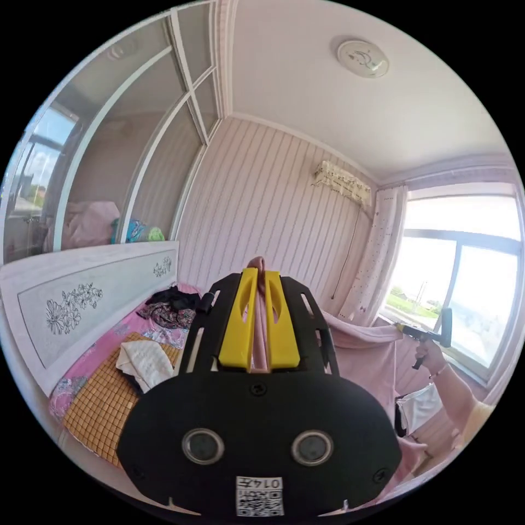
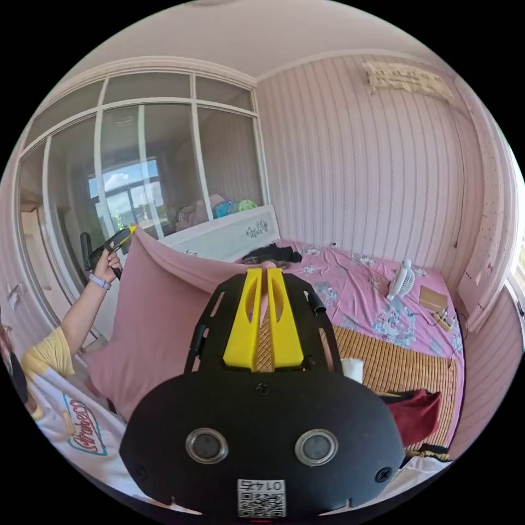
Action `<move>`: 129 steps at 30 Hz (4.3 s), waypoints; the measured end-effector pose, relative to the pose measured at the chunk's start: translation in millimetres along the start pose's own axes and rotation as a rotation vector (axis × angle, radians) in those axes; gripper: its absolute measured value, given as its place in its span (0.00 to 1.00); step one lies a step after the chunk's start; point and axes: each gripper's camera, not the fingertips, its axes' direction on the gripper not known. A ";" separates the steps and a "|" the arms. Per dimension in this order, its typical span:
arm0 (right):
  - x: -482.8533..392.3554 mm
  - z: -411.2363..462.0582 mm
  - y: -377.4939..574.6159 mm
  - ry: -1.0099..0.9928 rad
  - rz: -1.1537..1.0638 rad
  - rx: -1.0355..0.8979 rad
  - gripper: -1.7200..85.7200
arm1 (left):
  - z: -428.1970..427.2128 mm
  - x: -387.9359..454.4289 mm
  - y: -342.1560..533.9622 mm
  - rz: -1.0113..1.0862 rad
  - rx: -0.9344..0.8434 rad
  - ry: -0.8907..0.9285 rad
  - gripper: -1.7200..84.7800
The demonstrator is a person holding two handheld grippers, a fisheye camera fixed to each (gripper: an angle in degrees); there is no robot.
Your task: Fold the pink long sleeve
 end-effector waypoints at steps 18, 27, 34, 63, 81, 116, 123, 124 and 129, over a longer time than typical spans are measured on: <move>16.3 71.2 34.5 0.066 -0.040 0.193 0.03 | 108.1 -11.3 11.2 0.053 -0.053 0.147 0.02; 35.7 272.8 315.5 -0.001 0.377 -0.543 0.04 | 177.7 -97.4 268.5 -0.286 -0.739 0.011 0.04; 18.9 302.7 385.2 0.117 0.520 -0.690 0.11 | 198.6 -113.8 307.1 -0.408 -0.970 -0.056 0.06; -45.8 409.2 408.4 0.145 0.377 -1.000 0.07 | 341.5 -67.0 255.7 -0.244 -1.233 -0.277 0.07; -24.7 288.4 400.7 0.444 0.253 -0.250 0.09 | 389.8 64.2 195.4 0.122 -0.920 0.086 0.09; 214.8 299.3 276.2 0.229 0.525 -0.647 0.09 | 595.3 134.1 173.1 0.044 -1.059 0.228 0.04; 228.3 253.0 368.7 0.482 0.736 -0.685 0.14 | 663.7 149.3 147.9 0.071 -1.058 0.322 0.09; 224.6 247.7 386.3 0.487 0.783 -0.712 0.15 | 670.7 151.6 146.9 0.078 -1.058 0.329 0.09; 207.8 258.3 438.3 0.429 0.841 -0.806 0.15 | 731.3 187.6 151.1 0.168 -1.071 0.351 0.11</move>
